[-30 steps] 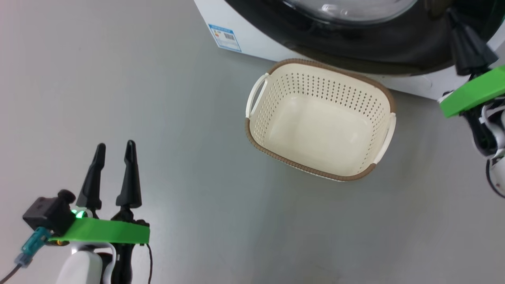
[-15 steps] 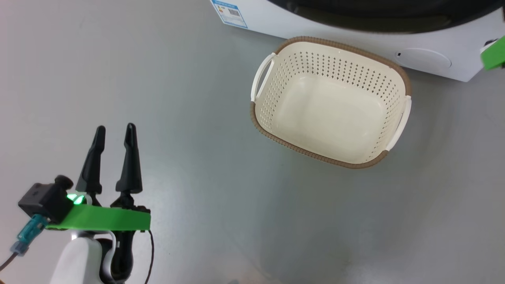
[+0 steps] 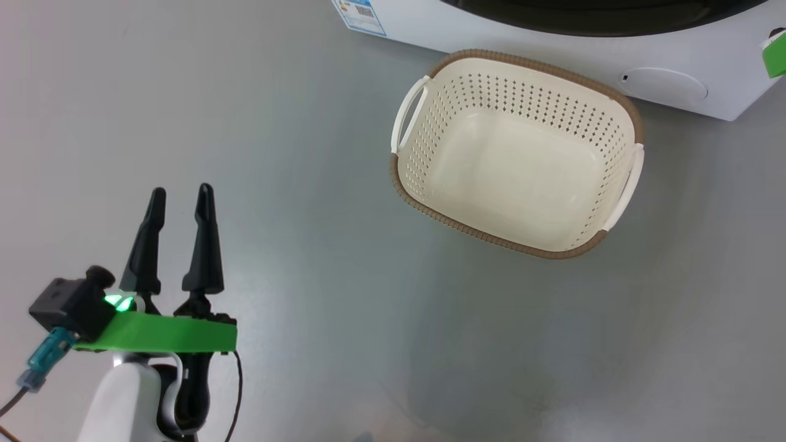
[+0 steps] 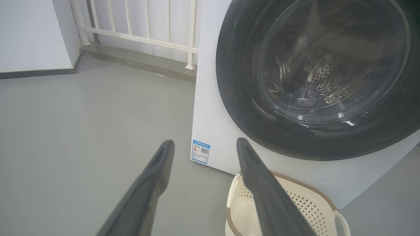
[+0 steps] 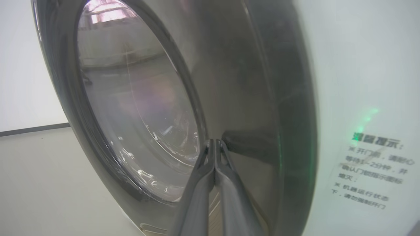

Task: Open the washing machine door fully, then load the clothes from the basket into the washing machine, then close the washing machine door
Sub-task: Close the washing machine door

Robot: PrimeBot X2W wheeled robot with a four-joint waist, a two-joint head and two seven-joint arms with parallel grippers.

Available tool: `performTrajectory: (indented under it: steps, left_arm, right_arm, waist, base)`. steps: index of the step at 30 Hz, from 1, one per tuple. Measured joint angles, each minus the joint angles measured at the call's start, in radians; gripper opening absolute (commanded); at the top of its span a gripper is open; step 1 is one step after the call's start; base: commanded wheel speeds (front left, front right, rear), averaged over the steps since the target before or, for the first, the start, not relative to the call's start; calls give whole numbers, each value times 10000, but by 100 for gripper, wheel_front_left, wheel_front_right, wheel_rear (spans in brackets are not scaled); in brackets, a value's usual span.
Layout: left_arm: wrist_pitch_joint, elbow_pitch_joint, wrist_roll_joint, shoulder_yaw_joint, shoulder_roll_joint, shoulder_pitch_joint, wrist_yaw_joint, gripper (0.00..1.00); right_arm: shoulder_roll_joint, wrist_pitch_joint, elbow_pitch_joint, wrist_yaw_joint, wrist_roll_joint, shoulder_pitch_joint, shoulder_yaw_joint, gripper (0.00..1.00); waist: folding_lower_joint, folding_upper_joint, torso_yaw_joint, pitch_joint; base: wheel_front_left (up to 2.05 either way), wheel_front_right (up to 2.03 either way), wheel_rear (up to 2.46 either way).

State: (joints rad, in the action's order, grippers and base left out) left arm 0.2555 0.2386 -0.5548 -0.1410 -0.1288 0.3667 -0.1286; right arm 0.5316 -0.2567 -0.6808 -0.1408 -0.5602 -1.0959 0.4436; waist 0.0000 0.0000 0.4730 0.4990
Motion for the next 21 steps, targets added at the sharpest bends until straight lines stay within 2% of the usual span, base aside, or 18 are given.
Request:
performTrajectory:
  steps: [9, 10, 11, 12, 13, 21]
  left_arm:
    - [0, 2, 15, 8, -19, -2, 0, 100]
    - [0, 4, 15, 8, -31, -5, 0, 100]
    - [0, 4, 15, 8, -36, -9, 0, 100]
    - [0, 4, 17, 10, -42, -14, 0, 100]
    - [0, 4, 19, 13, -50, -23, 0, 100]
    - [0, 52, 123, 46, -274, -95, 0, 100]
  right_arm:
    - [-207, 0, 6, 29, -65, 147, -173, 0]
    - [-205, 0, 23, 29, -82, 208, -182, 10]
    - [-205, -2, 40, 29, -96, 265, -201, 41]
    - [-205, -2, 75, 33, -121, 329, -222, 77]
    - [-205, -2, 150, 63, -123, 410, -247, 100]
    - [-621, -2, 861, 73, -121, 1446, -270, 100]
  waist:
    - [0, 0, -179, -350]
    - [0, 0, -206, -401]
    - [0, 0, -232, -456]
    - [0, 0, -261, -515]
    - [-1, 0, -291, -579]
    - [-1, 0, -655, -1202]
  base:
    - [0, 0, 0]
    - [0, 0, 0]
    - [0, 0, 0]
    - [0, 0, 0]
    - [0, 0, 0]
    - [0, 0, 0]
